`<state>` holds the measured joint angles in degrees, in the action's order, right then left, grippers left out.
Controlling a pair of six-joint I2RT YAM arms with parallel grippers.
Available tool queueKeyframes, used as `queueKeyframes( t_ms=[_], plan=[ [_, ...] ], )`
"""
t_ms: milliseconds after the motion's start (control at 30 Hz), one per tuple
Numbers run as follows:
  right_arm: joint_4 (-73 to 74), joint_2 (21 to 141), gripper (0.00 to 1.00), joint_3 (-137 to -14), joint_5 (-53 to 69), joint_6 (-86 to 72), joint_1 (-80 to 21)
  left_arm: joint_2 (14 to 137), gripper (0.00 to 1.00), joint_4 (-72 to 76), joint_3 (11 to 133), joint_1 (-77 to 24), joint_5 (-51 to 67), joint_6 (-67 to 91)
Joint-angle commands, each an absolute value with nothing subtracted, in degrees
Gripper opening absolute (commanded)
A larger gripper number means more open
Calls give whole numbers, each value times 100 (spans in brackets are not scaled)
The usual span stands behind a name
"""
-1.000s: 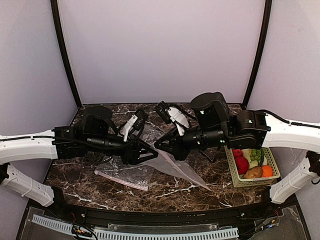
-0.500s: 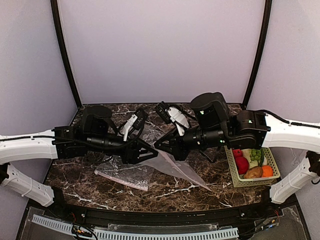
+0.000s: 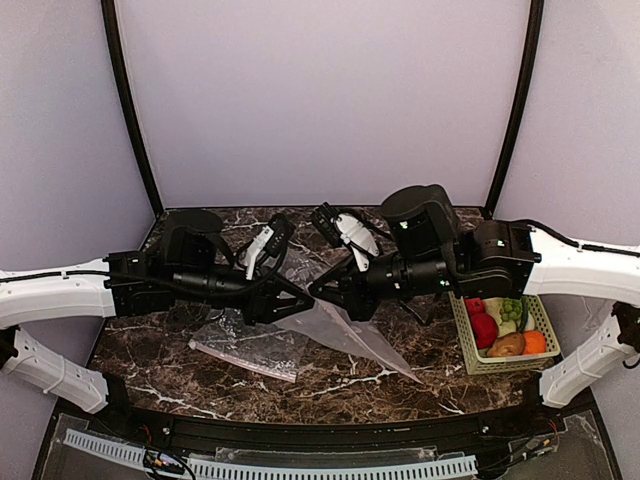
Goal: Place the food in the zip-top bag and seal the zipper
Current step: Hold the zipper food storage bag at the center of the board, then unzip the zipper from the zipper food storage bag.
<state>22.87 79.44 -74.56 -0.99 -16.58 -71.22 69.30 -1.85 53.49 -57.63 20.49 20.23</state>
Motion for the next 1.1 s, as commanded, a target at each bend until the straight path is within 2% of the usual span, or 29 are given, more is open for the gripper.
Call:
queueKeyframes(
  t_ms=[0,233,1067],
  plan=[
    [2291,7954,0,-7409,-22,-1697,-7163,6828,15,-25,5442,-5711,2116,2053],
    [2293,7921,0,-7344,-59,-1736,-7160,6779,1,136,5352,-5674,2115,2153],
    [2294,7871,0,-7111,-176,-1837,-7155,6506,1,786,4937,-5260,2269,2797]
  ],
)
